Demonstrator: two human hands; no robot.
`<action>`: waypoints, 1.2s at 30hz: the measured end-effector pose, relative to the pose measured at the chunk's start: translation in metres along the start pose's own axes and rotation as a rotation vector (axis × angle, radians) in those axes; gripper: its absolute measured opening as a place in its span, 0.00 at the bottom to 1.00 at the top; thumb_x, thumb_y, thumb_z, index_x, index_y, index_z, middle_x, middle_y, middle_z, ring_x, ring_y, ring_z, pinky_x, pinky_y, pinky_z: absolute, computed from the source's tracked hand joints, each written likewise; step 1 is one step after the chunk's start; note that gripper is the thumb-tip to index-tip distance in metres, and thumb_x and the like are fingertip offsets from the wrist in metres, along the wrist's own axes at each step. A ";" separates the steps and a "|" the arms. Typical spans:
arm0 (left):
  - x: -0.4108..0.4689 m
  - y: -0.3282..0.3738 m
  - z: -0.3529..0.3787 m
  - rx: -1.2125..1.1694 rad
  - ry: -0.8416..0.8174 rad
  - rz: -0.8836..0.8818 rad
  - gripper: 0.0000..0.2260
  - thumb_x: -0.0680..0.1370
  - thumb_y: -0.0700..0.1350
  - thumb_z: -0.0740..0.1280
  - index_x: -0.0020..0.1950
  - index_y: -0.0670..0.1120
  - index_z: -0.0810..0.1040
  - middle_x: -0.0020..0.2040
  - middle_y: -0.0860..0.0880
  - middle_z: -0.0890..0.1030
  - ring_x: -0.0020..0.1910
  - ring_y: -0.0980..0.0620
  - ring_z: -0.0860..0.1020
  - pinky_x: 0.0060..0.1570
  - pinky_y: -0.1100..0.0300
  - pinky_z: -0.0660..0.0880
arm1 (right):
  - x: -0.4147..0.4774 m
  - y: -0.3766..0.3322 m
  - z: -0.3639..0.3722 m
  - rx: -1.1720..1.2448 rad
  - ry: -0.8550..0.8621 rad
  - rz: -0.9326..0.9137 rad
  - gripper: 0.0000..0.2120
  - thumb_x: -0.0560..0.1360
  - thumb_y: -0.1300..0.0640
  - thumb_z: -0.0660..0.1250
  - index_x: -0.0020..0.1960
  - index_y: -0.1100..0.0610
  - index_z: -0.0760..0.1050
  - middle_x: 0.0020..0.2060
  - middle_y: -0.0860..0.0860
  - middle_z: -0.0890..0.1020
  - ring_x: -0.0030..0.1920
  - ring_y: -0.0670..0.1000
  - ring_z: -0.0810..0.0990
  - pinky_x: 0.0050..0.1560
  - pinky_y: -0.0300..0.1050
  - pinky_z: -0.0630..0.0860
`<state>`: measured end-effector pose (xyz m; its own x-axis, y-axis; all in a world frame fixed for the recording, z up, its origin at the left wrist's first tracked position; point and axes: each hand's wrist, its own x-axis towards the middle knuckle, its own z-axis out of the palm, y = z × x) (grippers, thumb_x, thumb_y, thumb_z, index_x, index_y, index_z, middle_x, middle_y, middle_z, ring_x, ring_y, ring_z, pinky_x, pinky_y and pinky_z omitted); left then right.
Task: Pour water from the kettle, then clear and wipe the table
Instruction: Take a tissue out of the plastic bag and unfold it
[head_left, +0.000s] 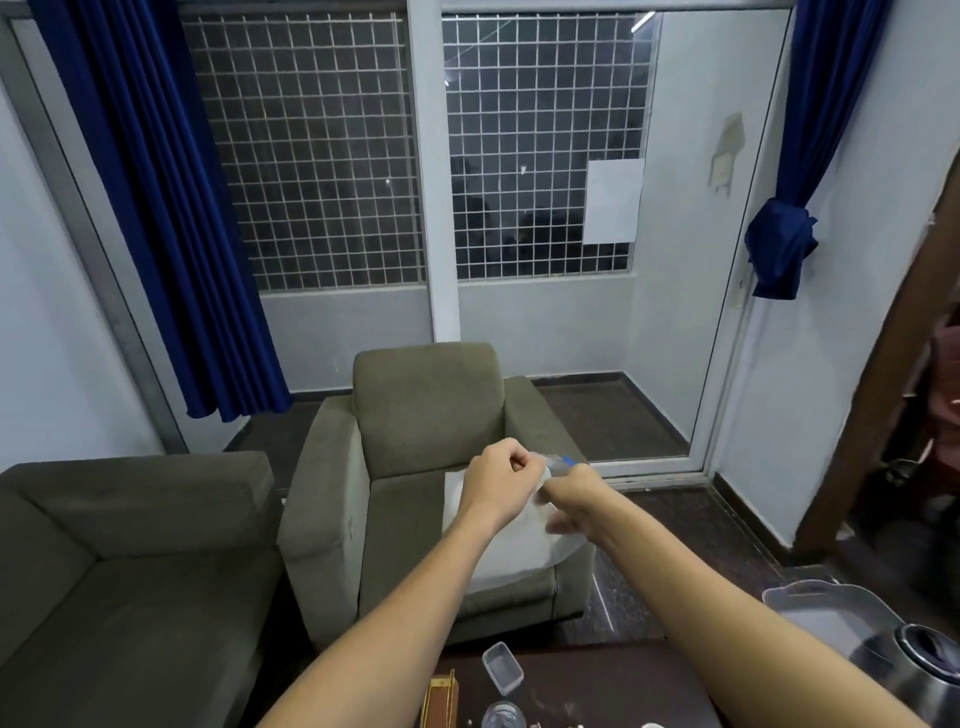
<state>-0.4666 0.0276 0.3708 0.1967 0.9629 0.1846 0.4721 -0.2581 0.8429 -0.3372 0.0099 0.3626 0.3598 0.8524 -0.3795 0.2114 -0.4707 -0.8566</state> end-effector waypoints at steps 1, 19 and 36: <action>0.000 0.000 0.001 -0.055 -0.051 0.004 0.11 0.75 0.53 0.68 0.35 0.50 0.76 0.30 0.54 0.79 0.35 0.53 0.77 0.38 0.57 0.73 | -0.001 0.001 0.001 0.045 -0.004 0.025 0.17 0.72 0.65 0.69 0.59 0.62 0.69 0.44 0.57 0.74 0.30 0.53 0.77 0.30 0.44 0.80; 0.003 -0.019 -0.013 -0.395 -0.381 -0.087 0.14 0.79 0.40 0.67 0.33 0.46 0.72 0.26 0.49 0.72 0.25 0.53 0.72 0.30 0.62 0.68 | 0.006 0.023 0.018 -0.338 0.065 0.004 0.18 0.65 0.48 0.79 0.42 0.55 0.72 0.36 0.49 0.78 0.35 0.46 0.76 0.27 0.38 0.68; 0.004 -0.042 -0.009 -0.377 -0.310 -0.067 0.10 0.78 0.45 0.69 0.37 0.46 0.75 0.30 0.52 0.74 0.32 0.56 0.70 0.38 0.61 0.68 | 0.013 0.020 0.030 -0.244 0.048 0.047 0.06 0.70 0.59 0.65 0.45 0.61 0.75 0.40 0.56 0.80 0.37 0.54 0.81 0.30 0.39 0.73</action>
<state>-0.4929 0.0431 0.3409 0.4501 0.8929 0.0130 0.1600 -0.0950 0.9825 -0.3554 0.0184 0.3304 0.4157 0.8192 -0.3950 0.4045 -0.5556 -0.7265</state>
